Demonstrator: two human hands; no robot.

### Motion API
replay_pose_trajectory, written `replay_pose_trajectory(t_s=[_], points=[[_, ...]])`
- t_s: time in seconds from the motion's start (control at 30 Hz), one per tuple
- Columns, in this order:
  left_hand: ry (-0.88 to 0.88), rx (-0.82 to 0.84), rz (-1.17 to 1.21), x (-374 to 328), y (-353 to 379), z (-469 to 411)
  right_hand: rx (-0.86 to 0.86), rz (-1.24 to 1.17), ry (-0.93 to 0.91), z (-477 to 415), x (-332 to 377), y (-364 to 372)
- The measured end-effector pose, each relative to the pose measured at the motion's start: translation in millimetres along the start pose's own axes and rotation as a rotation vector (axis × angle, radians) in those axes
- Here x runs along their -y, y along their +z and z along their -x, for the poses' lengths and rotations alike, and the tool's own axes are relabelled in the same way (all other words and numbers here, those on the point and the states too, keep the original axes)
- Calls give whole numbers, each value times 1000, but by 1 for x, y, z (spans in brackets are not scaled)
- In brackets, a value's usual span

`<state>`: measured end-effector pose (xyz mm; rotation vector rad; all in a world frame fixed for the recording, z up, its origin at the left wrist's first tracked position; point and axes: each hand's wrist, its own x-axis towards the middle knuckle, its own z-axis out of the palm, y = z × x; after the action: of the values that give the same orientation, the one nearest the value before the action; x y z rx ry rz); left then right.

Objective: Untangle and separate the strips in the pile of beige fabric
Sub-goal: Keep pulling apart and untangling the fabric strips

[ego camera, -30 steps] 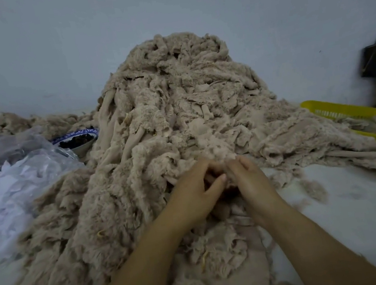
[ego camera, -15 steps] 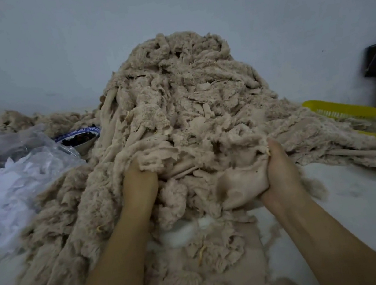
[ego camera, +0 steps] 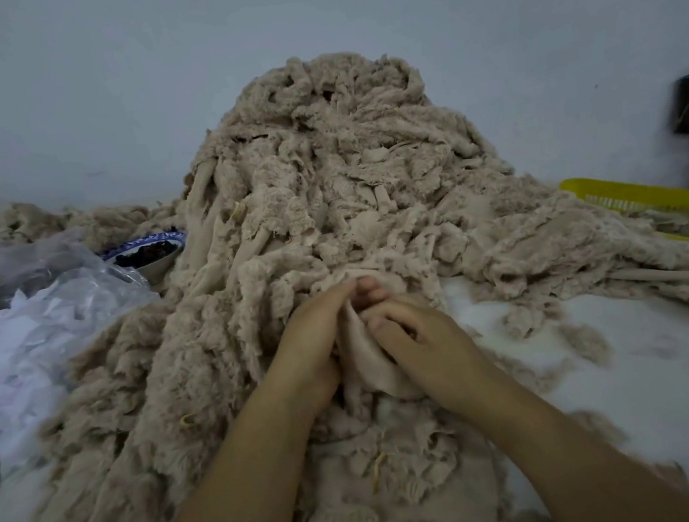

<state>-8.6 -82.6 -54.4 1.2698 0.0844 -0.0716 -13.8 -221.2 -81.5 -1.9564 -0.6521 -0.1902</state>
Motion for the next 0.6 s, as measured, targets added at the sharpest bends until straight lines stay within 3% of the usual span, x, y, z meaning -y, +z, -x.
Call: replay_pose_trajectory(t_s=[0.17, 0.3, 0.47, 0.6], points=[[-46, 41, 452, -5, -10, -4, 194, 170, 147, 1, -7, 5], [-45, 202, 602, -6, -15, -5, 177, 90, 165, 2, -10, 1], [-44, 432, 445, -5, -13, -1, -42, -255, 320, -2, -4, -3], [-24, 499, -50, 2, 1, 8, -16, -746, 499, -2, 3, -6]])
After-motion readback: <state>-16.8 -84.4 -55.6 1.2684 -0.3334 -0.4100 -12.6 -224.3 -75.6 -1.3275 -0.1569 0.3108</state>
